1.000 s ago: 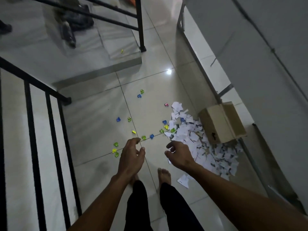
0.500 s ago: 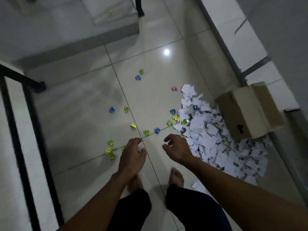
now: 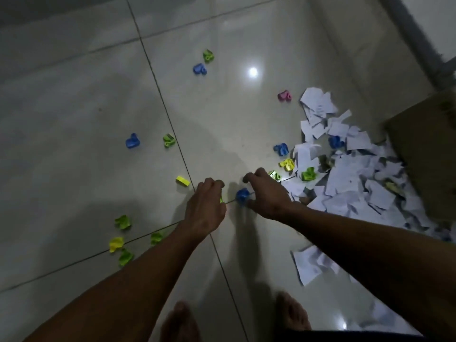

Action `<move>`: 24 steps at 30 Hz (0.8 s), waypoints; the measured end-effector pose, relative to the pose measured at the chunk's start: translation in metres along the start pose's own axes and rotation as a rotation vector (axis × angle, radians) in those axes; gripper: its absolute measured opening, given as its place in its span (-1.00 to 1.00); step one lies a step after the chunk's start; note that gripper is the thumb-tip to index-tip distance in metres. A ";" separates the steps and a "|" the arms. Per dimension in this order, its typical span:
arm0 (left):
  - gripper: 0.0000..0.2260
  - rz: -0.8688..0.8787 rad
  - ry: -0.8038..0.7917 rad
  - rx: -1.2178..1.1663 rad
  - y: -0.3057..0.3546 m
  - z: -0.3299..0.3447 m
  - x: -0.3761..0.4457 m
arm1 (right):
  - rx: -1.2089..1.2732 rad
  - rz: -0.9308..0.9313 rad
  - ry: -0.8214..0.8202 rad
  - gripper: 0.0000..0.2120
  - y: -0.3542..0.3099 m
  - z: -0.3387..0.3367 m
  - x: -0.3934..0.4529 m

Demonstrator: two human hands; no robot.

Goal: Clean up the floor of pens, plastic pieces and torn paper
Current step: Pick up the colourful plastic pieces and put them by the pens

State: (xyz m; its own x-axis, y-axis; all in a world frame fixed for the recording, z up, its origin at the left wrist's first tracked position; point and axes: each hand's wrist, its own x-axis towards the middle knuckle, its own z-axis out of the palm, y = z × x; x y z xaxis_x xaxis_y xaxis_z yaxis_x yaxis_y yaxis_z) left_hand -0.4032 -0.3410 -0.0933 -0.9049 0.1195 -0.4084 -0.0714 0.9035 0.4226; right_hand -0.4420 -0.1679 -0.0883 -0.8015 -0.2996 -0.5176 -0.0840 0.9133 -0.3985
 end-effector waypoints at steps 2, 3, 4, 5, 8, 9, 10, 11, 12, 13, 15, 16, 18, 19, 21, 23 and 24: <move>-0.52 0.048 0.009 0.109 -0.008 0.018 0.015 | -0.086 -0.127 -0.023 -0.41 0.010 0.011 0.019; -0.50 0.066 -0.001 0.156 -0.011 0.025 0.021 | -0.130 -0.188 -0.041 -0.42 0.013 0.017 0.025; -0.51 0.079 -0.002 0.193 -0.015 0.032 0.025 | -0.177 -0.247 -0.053 -0.46 0.018 0.023 0.031; -0.54 0.086 -0.003 0.220 -0.017 0.038 0.028 | -0.218 -0.297 -0.056 -0.53 0.021 0.029 0.034; -0.71 0.128 0.020 0.210 -0.023 0.044 0.033 | -0.230 -0.367 -0.032 -0.76 0.028 0.038 0.038; -0.76 0.139 0.021 0.198 -0.023 0.045 0.033 | -0.214 -0.370 -0.023 -0.78 0.030 0.040 0.037; -0.80 0.152 0.026 0.190 -0.024 0.045 0.033 | -0.202 -0.360 -0.032 -0.77 0.032 0.041 0.035; -0.84 0.163 0.025 0.174 -0.025 0.045 0.034 | -0.196 -0.350 -0.038 -0.73 0.033 0.039 0.033; -0.85 0.161 0.031 0.160 -0.023 0.041 0.035 | -0.199 -0.335 -0.042 -0.68 0.036 0.038 0.031; -0.86 0.153 0.037 0.142 -0.022 0.038 0.036 | -0.196 -0.323 -0.041 -0.64 0.039 0.037 0.028; -0.90 0.214 0.107 0.145 -0.012 0.030 0.038 | -0.154 -0.306 -0.012 -0.68 0.044 0.033 0.023; -0.94 0.253 0.138 0.171 -0.007 0.026 0.039 | -0.123 -0.290 0.008 -0.74 0.047 0.031 0.021; -0.93 0.234 0.157 0.189 0.004 0.019 0.046 | -0.077 -0.266 0.059 -0.81 0.051 0.026 0.019; -0.88 0.188 0.142 0.164 0.010 0.016 0.051 | -0.072 -0.254 0.085 -0.82 0.054 0.022 0.019; -0.79 0.071 0.085 0.075 0.020 0.012 0.066 | -0.117 -0.228 0.126 -0.81 0.060 0.007 0.018; -0.74 0.021 0.062 0.008 0.036 0.010 0.080 | -0.163 -0.181 0.163 -0.80 0.069 -0.010 0.017; -0.75 0.026 0.054 0.008 0.045 0.008 0.085 | -0.159 -0.147 0.175 -0.80 0.075 -0.018 0.015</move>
State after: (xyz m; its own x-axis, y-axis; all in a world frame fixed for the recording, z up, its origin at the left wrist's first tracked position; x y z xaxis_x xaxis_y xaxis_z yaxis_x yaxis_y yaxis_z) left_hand -0.4795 -0.2868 -0.1155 -0.9279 0.1212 -0.3527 -0.0441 0.9035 0.4264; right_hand -0.4709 -0.0993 -0.1125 -0.8628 -0.3926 -0.3184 -0.2882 0.8995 -0.3283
